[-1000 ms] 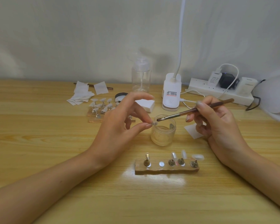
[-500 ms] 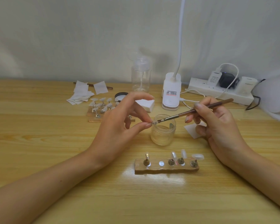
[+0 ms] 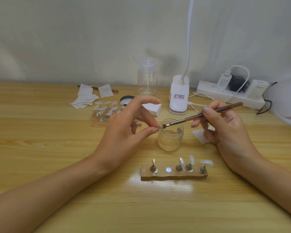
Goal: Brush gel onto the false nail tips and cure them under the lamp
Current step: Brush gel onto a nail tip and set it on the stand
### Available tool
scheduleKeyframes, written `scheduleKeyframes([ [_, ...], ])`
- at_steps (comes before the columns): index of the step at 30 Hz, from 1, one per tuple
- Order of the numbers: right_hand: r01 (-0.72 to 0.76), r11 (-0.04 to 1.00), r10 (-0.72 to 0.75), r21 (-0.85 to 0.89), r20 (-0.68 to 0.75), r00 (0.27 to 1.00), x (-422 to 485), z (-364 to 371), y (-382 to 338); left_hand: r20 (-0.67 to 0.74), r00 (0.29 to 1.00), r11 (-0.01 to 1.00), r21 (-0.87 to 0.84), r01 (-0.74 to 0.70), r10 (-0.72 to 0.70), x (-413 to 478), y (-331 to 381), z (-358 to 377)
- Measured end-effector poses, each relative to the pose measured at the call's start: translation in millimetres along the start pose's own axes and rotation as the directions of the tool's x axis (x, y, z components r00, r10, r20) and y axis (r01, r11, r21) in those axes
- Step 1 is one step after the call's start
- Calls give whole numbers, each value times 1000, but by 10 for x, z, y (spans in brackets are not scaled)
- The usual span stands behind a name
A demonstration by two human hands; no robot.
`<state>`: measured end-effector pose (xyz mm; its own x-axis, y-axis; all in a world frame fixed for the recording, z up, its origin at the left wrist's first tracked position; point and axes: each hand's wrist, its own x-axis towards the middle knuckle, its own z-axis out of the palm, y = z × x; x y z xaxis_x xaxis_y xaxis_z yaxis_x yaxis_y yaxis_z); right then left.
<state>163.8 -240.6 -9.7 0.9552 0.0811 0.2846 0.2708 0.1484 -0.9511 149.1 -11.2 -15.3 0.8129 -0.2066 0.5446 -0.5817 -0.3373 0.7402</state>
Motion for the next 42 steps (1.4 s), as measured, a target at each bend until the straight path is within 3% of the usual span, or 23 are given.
scheduleKeyframes([
  [42,21,1000,-21,5,2,1000,-8,-5,-8,-18,1000,1000,5,5,-5,1,-30,16],
])
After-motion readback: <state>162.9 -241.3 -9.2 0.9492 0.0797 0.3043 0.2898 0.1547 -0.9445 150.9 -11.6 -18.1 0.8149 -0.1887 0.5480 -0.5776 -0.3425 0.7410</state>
